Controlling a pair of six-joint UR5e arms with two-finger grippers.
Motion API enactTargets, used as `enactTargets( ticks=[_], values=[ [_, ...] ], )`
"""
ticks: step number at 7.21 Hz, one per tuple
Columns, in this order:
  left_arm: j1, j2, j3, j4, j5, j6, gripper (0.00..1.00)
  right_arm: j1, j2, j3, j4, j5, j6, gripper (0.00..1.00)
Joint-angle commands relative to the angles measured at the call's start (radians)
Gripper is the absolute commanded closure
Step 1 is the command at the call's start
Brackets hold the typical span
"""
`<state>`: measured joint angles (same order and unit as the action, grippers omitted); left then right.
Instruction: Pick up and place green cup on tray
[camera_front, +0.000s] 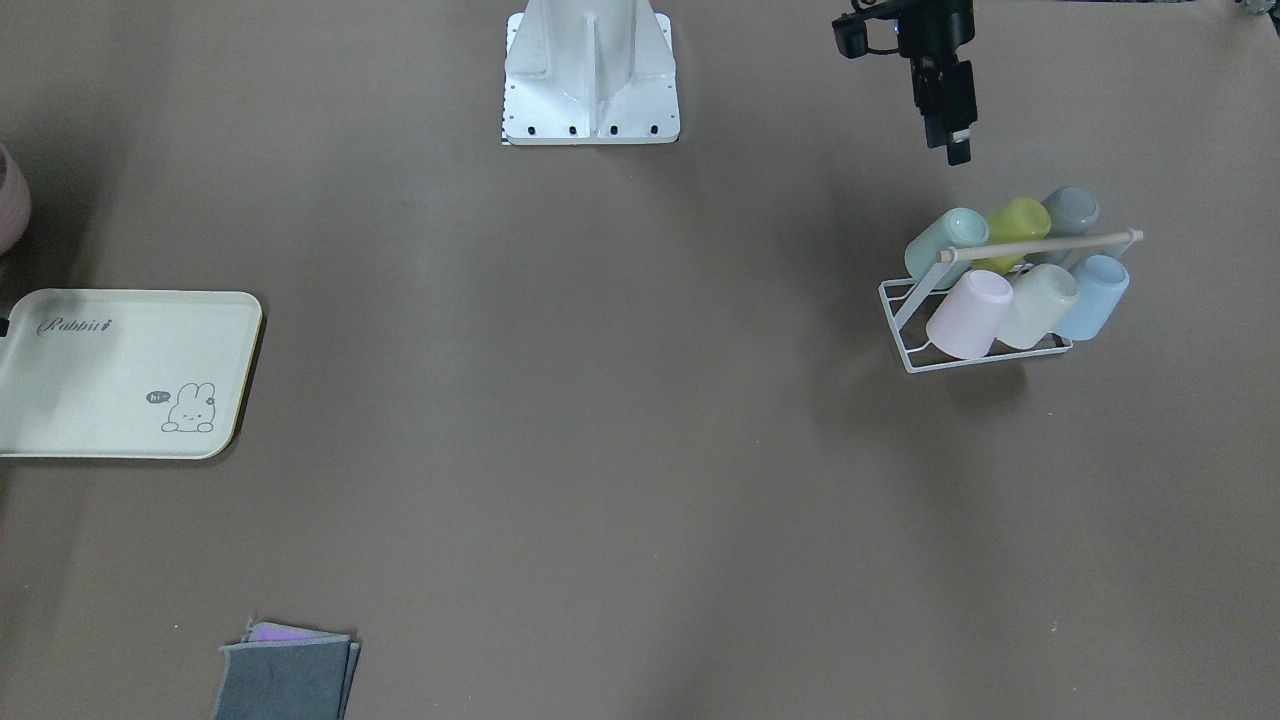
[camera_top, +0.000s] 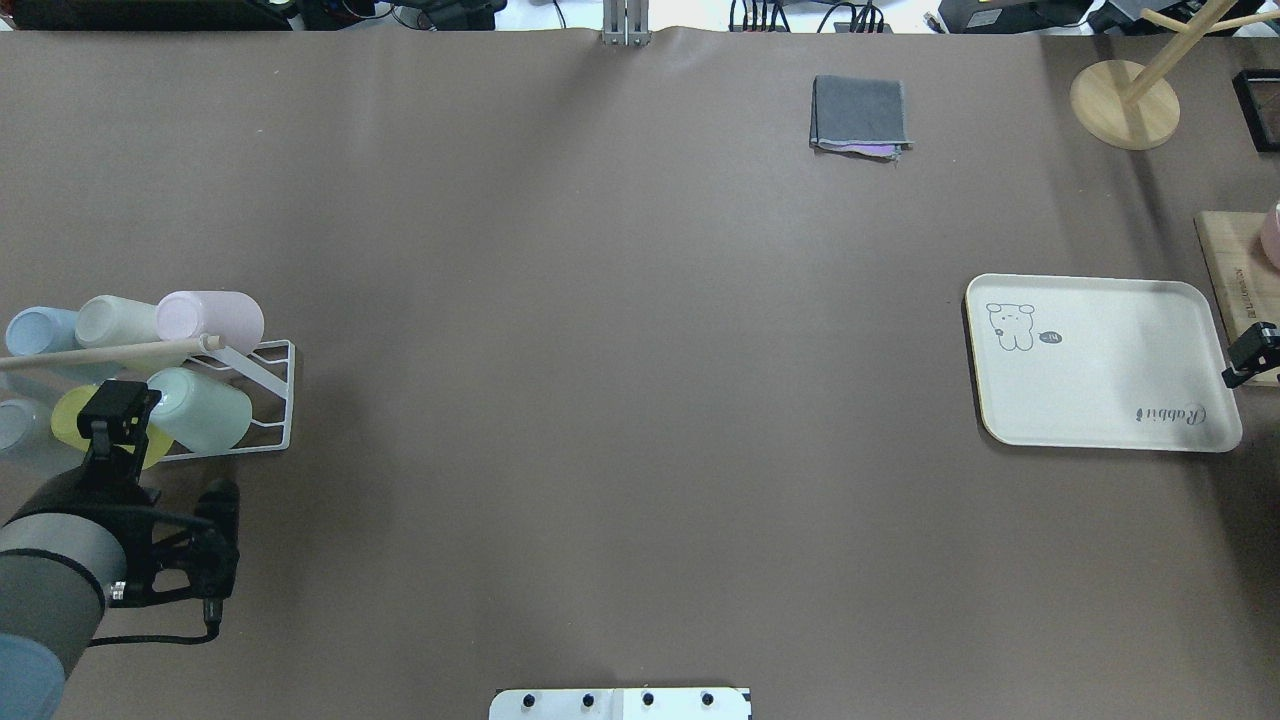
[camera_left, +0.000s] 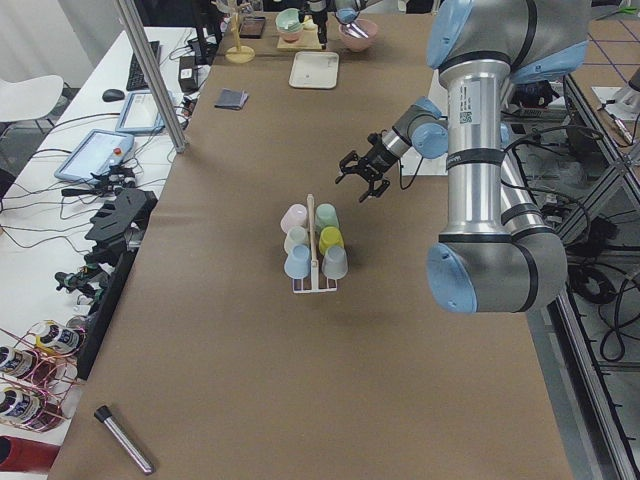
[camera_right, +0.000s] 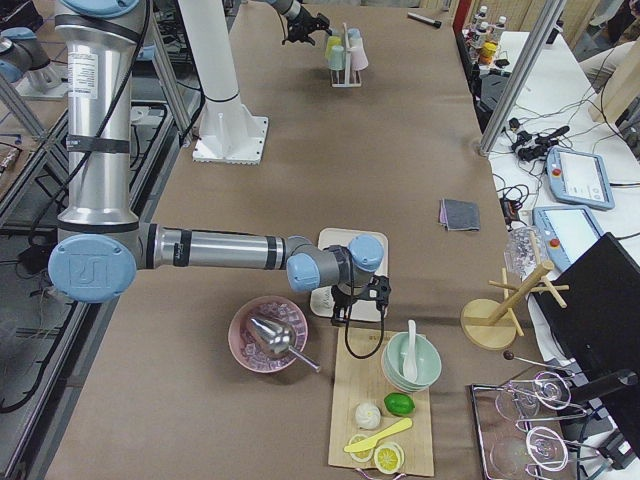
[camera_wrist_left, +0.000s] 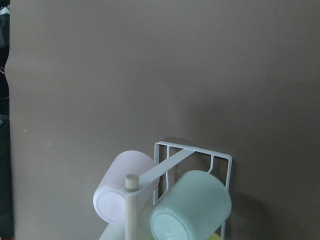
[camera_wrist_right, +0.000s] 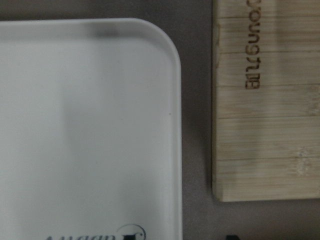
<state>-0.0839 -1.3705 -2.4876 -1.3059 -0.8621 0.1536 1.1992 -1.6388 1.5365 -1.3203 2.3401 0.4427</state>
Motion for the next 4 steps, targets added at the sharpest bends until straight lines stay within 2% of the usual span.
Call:
enactTargets(
  ticks=[1,2,4],
  values=[
    [0.064,0.045,0.076,-0.004,0.186,0.226,0.01,-0.049,-0.013,-0.006,0.056,-0.022,0.082,0.32],
    [0.094,0.036,0.131,-0.004,0.216,0.280,0.01,-0.059,-0.016,-0.007,0.059,-0.028,0.083,0.33],
    [0.116,0.031,0.185,-0.001,0.265,0.479,0.01,-0.061,-0.019,-0.006,0.058,-0.024,0.083,0.44]
  ],
)
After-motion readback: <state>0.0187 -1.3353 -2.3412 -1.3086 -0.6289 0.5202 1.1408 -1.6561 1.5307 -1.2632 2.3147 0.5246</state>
